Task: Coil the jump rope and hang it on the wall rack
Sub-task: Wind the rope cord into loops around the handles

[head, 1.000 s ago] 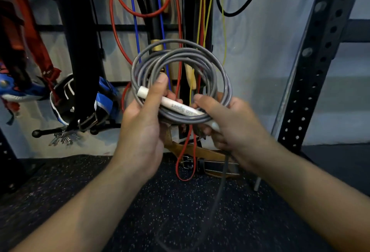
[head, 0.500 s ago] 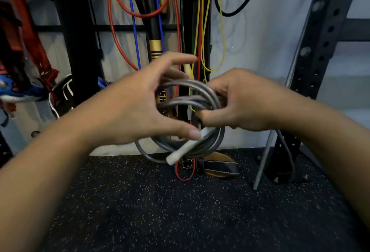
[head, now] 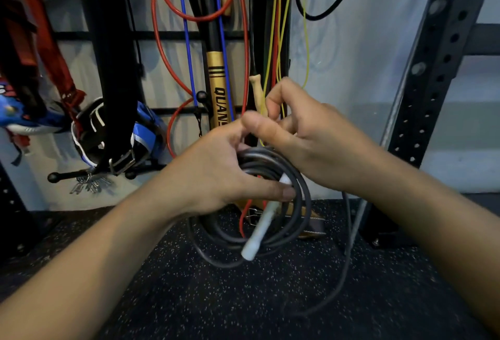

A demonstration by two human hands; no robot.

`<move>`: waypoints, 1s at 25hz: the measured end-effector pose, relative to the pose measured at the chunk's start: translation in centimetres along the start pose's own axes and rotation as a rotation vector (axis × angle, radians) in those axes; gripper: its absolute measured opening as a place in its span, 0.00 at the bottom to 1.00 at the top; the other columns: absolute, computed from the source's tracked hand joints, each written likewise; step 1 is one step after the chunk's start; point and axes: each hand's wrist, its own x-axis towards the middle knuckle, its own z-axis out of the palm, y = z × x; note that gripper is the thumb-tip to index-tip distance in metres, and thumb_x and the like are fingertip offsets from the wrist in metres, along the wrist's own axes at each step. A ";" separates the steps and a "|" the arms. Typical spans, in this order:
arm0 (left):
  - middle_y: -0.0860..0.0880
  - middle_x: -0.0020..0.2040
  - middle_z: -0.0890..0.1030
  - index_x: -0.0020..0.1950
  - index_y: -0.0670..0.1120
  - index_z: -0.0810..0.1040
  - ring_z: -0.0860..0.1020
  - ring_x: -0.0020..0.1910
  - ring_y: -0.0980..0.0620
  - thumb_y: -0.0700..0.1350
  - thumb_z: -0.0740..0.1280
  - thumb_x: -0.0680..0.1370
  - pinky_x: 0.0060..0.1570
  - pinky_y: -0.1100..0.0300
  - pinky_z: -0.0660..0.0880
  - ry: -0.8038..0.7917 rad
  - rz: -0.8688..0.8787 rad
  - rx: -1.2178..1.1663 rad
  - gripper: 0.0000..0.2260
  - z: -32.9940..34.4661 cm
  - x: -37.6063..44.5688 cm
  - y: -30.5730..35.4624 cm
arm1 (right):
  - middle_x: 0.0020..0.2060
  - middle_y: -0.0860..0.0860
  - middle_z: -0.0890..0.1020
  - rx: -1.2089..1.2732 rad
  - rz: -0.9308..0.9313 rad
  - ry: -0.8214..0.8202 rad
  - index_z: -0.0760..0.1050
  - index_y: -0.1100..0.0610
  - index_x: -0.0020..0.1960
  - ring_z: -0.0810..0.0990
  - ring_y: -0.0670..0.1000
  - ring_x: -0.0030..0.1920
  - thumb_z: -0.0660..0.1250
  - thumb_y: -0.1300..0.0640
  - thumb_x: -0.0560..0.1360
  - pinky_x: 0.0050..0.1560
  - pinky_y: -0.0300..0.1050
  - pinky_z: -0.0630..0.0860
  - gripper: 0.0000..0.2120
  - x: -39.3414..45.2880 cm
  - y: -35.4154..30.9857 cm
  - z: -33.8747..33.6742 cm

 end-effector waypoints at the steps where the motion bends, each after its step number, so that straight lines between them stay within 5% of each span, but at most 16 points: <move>1: 0.50 0.47 0.89 0.64 0.60 0.75 0.88 0.45 0.53 0.43 0.83 0.66 0.48 0.64 0.81 0.001 -0.015 -0.020 0.31 0.0 -0.1 0.0 | 0.24 0.55 0.75 0.006 0.012 0.052 0.67 0.55 0.50 0.67 0.47 0.23 0.60 0.36 0.78 0.28 0.40 0.65 0.21 -0.1 -0.1 0.2; 5: 0.51 0.46 0.90 0.64 0.58 0.78 0.88 0.46 0.51 0.44 0.82 0.66 0.50 0.62 0.83 -0.015 -0.019 -0.071 0.29 -0.4 -0.2 0.0 | 0.27 0.54 0.77 -0.002 0.051 0.171 0.72 0.53 0.48 0.75 0.48 0.27 0.51 0.30 0.78 0.34 0.49 0.74 0.27 -0.2 -0.2 -0.1; 7: 0.54 0.40 0.88 0.58 0.51 0.83 0.85 0.37 0.60 0.43 0.80 0.66 0.39 0.69 0.81 0.015 0.018 -0.132 0.21 -0.9 -0.2 0.2 | 0.24 0.50 0.75 0.075 0.101 0.188 0.75 0.59 0.43 0.74 0.47 0.25 0.50 0.28 0.78 0.32 0.54 0.71 0.35 0.1 0.2 -1.1; 10: 0.59 0.27 0.81 0.53 0.43 0.84 0.76 0.23 0.66 0.42 0.75 0.66 0.26 0.77 0.69 0.157 0.045 -0.280 0.16 -1.1 -0.1 0.1 | 0.19 0.47 0.70 0.120 0.229 0.163 0.80 0.61 0.35 0.70 0.45 0.21 0.47 0.28 0.79 0.30 0.41 0.67 0.41 0.2 0.8 -2.7; 12: 0.59 0.26 0.79 0.57 0.41 0.84 0.73 0.21 0.65 0.44 0.74 0.67 0.24 0.75 0.67 0.287 0.054 -0.404 0.19 -1.0 0.0 -0.4 | 0.25 0.55 0.71 0.209 0.250 0.132 0.81 0.60 0.34 0.69 0.50 0.24 0.46 0.28 0.78 0.29 0.42 0.68 0.42 0.0 1.1 -3.4; 16: 0.44 0.42 0.74 0.49 0.51 0.88 0.62 0.22 0.58 0.50 0.77 0.70 0.20 0.65 0.62 0.579 0.015 -0.706 0.08 -0.5 1.0 -1.5 | 0.39 0.59 0.74 0.518 0.254 0.051 0.81 0.53 0.46 0.66 0.54 0.31 0.49 0.24 0.73 0.32 0.47 0.64 0.37 -0.1 1.4 -1.9; 19: 0.48 0.34 0.68 0.50 0.51 0.87 0.62 0.23 0.57 0.48 0.75 0.76 0.21 0.65 0.64 0.772 -0.060 -0.846 0.04 0.7 1.4 -1.5 | 0.41 0.64 0.81 0.581 0.286 0.091 0.78 0.48 0.56 0.73 0.53 0.32 0.58 0.21 0.67 0.35 0.46 0.70 0.35 -0.4 0.8 1.0; 21: 0.52 0.30 0.67 0.50 0.51 0.85 0.62 0.22 0.58 0.49 0.74 0.77 0.21 0.65 0.64 0.843 -0.078 -0.893 0.03 1.9 1.4 -1.2 | 0.35 0.58 0.84 0.697 0.274 0.207 0.80 0.54 0.54 0.77 0.46 0.26 0.65 0.29 0.68 0.28 0.37 0.72 0.30 -0.6 0.4 2.7; 25: 0.56 0.30 0.69 0.48 0.52 0.84 0.65 0.23 0.60 0.49 0.73 0.78 0.23 0.66 0.67 0.890 -0.093 -0.925 0.02 3.2 1.0 -1.1 | 0.24 0.49 0.78 0.811 0.274 0.414 0.81 0.54 0.43 0.77 0.45 0.22 0.72 0.44 0.74 0.24 0.37 0.74 0.13 -0.7 0.0 4.4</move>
